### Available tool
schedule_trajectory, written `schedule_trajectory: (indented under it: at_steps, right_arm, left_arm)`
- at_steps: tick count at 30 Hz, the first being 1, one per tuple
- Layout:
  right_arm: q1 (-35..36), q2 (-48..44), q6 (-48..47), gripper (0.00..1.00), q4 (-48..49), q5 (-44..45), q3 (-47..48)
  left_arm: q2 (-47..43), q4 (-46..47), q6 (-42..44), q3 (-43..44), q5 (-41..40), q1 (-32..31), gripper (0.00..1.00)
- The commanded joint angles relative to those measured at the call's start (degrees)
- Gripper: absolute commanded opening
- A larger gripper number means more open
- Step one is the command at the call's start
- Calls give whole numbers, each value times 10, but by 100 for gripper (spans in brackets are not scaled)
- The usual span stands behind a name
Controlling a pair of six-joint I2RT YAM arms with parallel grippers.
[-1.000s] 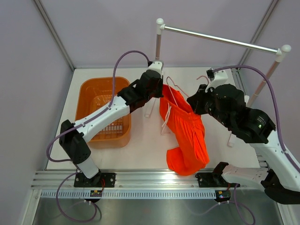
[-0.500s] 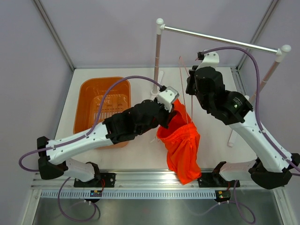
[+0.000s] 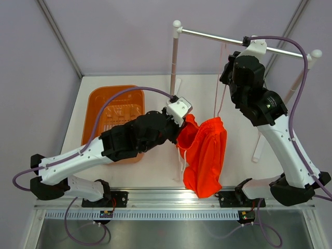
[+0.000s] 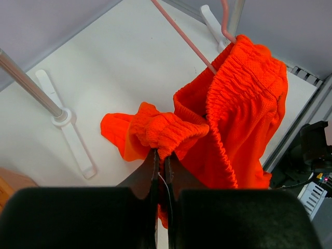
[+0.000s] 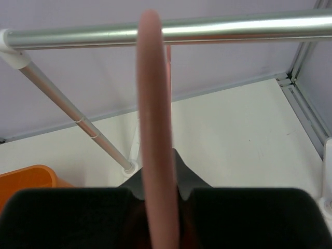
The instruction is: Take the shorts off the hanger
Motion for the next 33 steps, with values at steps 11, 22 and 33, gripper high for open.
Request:
schedule_trajectory:
  at_steps: [11,22,33]
  right_arm:
    - [0,-63,-21,0,131,-33,-47]
    - [-1,-60,-19,0,80,-25,-26]
    - [-1,-121,11,0,22,-44,-100]
  left_arm:
    - [24,-20,49,24,131,-52,0]
    - [8,-29,57,51,-38,-98,0]
    - [62,159,320,342,-331,6,0]
